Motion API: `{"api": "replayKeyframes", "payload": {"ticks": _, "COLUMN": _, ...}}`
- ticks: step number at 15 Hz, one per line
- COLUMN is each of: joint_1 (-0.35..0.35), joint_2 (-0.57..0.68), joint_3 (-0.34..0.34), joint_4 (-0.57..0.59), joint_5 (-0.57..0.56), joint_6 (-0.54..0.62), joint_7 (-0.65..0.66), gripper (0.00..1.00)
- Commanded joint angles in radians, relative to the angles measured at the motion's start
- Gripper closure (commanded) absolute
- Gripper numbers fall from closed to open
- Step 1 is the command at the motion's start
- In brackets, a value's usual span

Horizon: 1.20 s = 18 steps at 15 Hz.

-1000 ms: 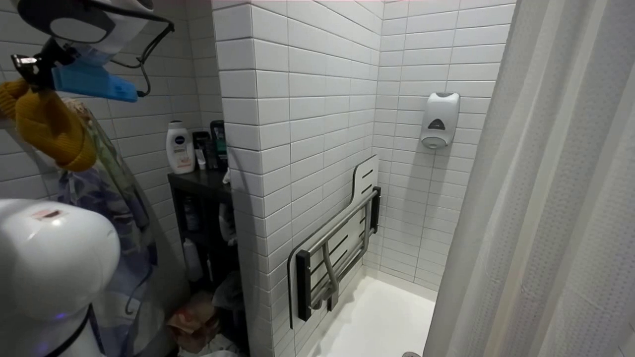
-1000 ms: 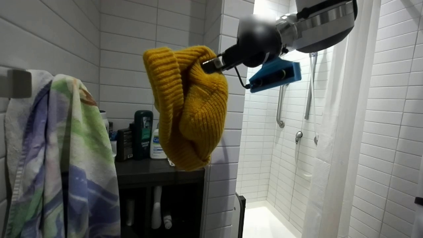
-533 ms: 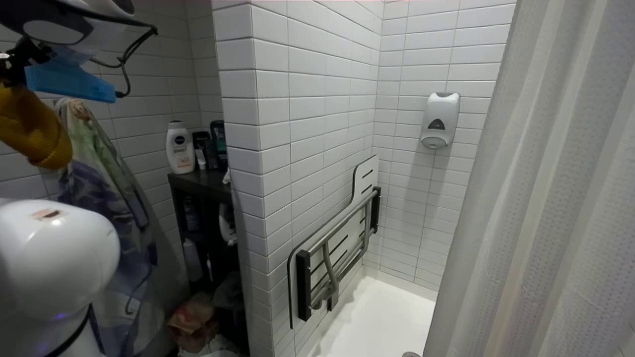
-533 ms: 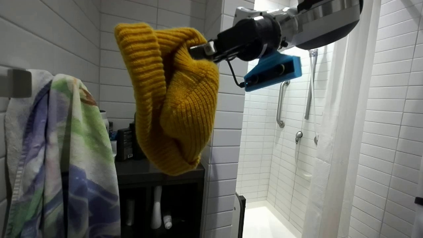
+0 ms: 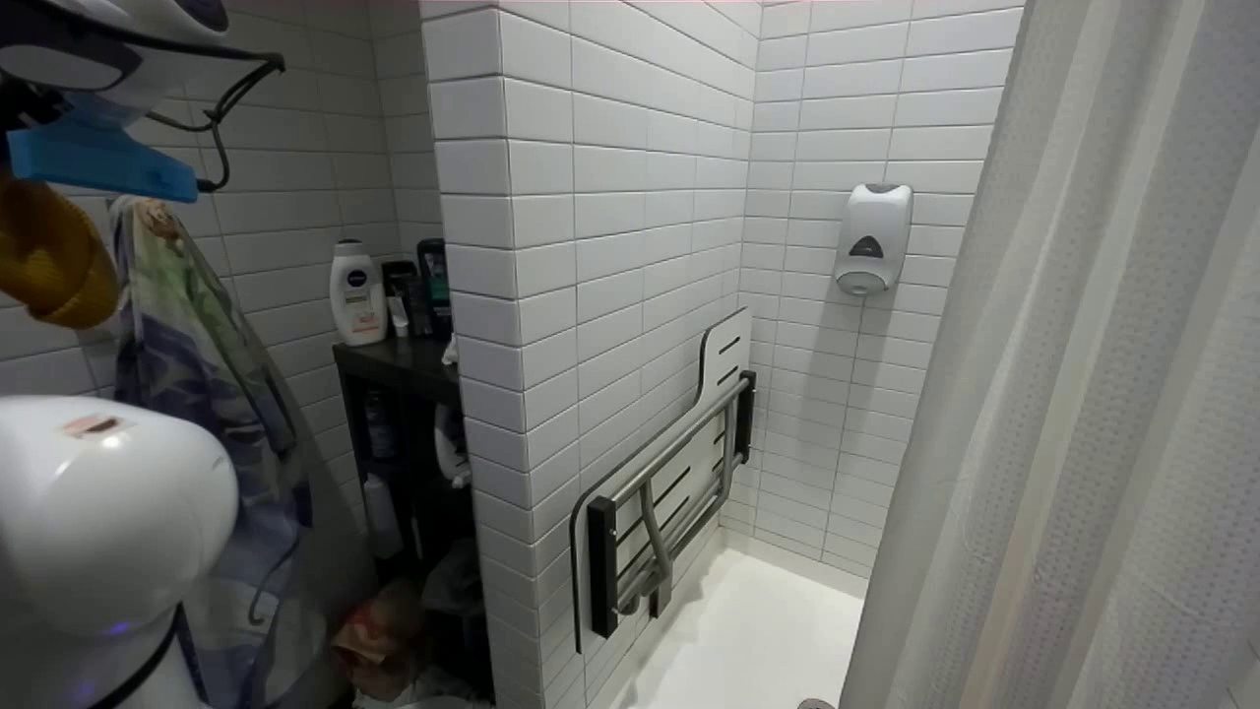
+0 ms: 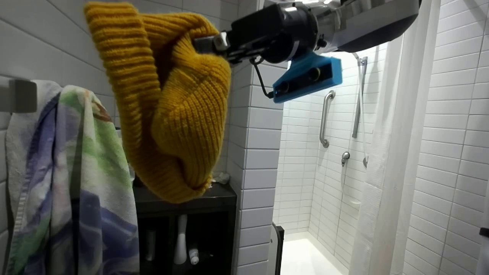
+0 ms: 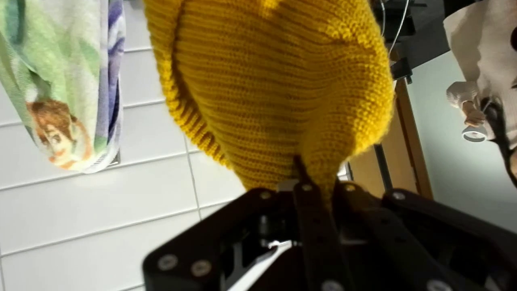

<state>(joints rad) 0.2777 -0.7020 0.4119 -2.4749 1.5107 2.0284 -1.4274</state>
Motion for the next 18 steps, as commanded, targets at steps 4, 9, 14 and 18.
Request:
{"api": "replayKeyframes", "payload": {"ticks": 4, "joint_1": 0.006, "joint_2": 0.097, "joint_3": 0.059, "joint_4": 0.08, "joint_5": 0.055, "joint_6": 0.068, "joint_7": -0.026, "gripper": 0.99}}
{"api": "replayKeyframes", "payload": {"ticks": 9, "joint_1": 0.015, "joint_2": 0.176, "joint_3": 0.097, "joint_4": 0.142, "joint_5": 0.064, "joint_6": 0.107, "joint_7": -0.036, "gripper": 0.99}}
{"api": "replayKeyframes", "payload": {"ticks": 14, "joint_1": 0.038, "joint_2": 0.251, "joint_3": 0.122, "joint_4": 0.198, "joint_5": 0.059, "joint_6": 0.15, "joint_7": -0.054, "gripper": 0.99}}
{"api": "replayKeyframes", "payload": {"ticks": 18, "joint_1": 0.058, "joint_2": 0.294, "joint_3": 0.131, "joint_4": 0.234, "joint_5": 0.053, "joint_6": 0.176, "joint_7": -0.083, "gripper": 0.99}}
